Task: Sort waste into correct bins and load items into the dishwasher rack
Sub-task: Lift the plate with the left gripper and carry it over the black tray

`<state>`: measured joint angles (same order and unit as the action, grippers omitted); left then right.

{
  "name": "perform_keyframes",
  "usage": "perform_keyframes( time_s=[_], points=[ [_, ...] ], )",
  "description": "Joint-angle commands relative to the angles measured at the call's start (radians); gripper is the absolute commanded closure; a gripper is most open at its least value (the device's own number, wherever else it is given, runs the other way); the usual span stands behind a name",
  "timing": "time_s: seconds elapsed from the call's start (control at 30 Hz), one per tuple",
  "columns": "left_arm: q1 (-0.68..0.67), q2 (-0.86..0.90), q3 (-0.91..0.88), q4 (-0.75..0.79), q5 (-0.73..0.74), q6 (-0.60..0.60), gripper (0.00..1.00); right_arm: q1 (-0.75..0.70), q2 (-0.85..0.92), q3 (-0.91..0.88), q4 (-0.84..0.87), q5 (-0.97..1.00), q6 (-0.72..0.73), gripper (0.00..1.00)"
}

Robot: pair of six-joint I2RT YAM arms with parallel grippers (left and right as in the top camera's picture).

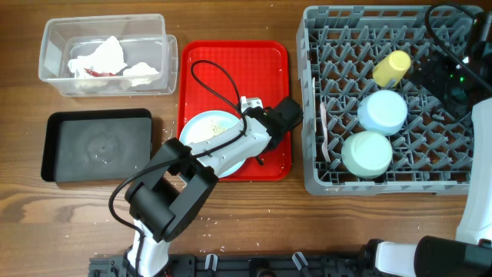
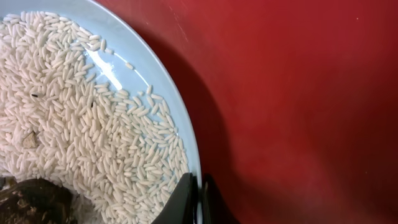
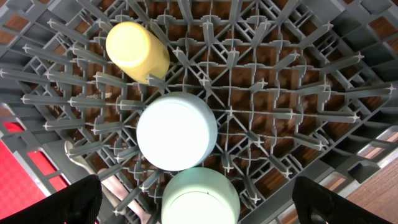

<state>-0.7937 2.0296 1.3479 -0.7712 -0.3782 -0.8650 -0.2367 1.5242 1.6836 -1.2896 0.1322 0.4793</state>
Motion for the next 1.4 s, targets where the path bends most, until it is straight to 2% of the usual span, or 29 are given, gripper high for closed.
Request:
perform_keyframes(
  time_s=[0.0, 0.2, 0.33, 0.63, 0.97, 1.13, 1.27, 1.37],
  points=[
    [-0.001, 0.012, 0.0, -0.021, -0.027, -0.002, 0.96, 0.0, 0.01, 0.01, 0.003, 0.013, 0.018, 0.0],
    [-0.001, -0.036, 0.002, -0.041, -0.047, 0.005, 0.96, 0.0, 0.01, 0.01, 0.003, 0.013, 0.018, 0.0],
    [-0.001, -0.063, 0.014, -0.06, -0.062, 0.104, 0.96, 0.0, 0.01, 0.01, 0.003, 0.013, 0.018, 0.0],
    [0.002, -0.068, 0.141, -0.279, -0.156, 0.106, 0.96, 0.0, 0.01, 0.01, 0.003, 0.013, 0.018, 0.0],
    [0.04, -0.076, 0.222, -0.384, -0.207, 0.125, 0.96, 0.0, 0.01, 0.01, 0.003, 0.013, 0.018, 0.0],
    [0.136, -0.159, 0.225, -0.398, -0.207, 0.126, 0.96, 0.0, 0.01, 0.01, 0.003, 0.013, 0.018, 0.0],
    [0.274, -0.253, 0.225, -0.39, -0.2, 0.135, 0.96, 0.0, 0.01, 0.01, 0.003, 0.013, 0.018, 0.0],
    [0.385, -0.274, 0.225, -0.338, -0.122, 0.232, 0.96, 0.0, 0.01, 0.01, 0.003, 0.013, 0.018, 0.0]
  ],
)
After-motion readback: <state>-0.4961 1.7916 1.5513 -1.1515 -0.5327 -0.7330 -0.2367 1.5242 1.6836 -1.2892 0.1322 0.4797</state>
